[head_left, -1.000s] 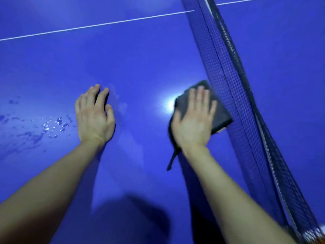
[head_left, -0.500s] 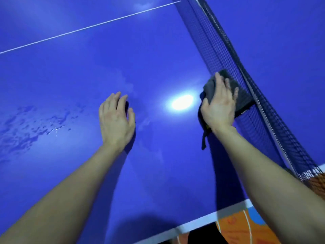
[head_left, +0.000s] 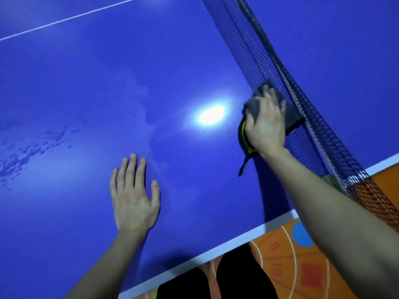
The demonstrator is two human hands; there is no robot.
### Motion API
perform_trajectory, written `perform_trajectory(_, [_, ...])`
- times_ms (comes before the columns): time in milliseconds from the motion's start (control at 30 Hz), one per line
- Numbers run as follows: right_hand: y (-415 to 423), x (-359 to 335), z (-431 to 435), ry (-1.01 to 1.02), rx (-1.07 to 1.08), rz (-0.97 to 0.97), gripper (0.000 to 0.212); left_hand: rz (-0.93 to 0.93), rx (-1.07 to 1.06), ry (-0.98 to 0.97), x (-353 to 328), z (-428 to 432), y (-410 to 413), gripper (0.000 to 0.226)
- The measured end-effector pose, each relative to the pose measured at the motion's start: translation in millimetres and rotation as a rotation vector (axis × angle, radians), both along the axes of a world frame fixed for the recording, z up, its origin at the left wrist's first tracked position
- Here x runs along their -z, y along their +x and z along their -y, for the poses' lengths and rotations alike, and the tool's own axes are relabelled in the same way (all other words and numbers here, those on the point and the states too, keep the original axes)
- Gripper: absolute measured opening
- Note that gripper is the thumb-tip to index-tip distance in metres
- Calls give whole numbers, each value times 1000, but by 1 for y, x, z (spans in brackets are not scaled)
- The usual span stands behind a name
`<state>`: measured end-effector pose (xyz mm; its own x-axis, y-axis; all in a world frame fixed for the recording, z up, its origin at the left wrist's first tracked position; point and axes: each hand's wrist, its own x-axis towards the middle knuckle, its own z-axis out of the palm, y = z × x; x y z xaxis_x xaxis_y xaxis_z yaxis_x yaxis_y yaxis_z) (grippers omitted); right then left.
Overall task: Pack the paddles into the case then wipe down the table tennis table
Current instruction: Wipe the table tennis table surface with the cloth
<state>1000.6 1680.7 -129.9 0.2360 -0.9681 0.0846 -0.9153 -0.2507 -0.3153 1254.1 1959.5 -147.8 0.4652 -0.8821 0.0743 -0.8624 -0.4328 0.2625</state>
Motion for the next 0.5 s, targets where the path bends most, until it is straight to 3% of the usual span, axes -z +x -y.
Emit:
perform_trajectory(67, [6,-1,1,-13,135,-6,50,5,-8,-11,1,1,1,61])
perform_trajectory(133, [41,-2,-40,-70,125,-52,57,6,-2,-13,2,1,2,59])
perform_trajectory(267, [111,-3,-171,6,-353,-21,57,18,8,-29,5,0,4,56])
perform_trajectory(400, [61,-3,-154,34,-664,34,55,0,-11,-30,4,2,3,58])
perform_trajectory(433, [34,-2,-131,18,-614,13,56,-5,-16,-25,3,2,2,59])
perform_trajectory(500, [-23,-6,-83,23,-299,16,53,-6,-17,-21,3,2,1,59])
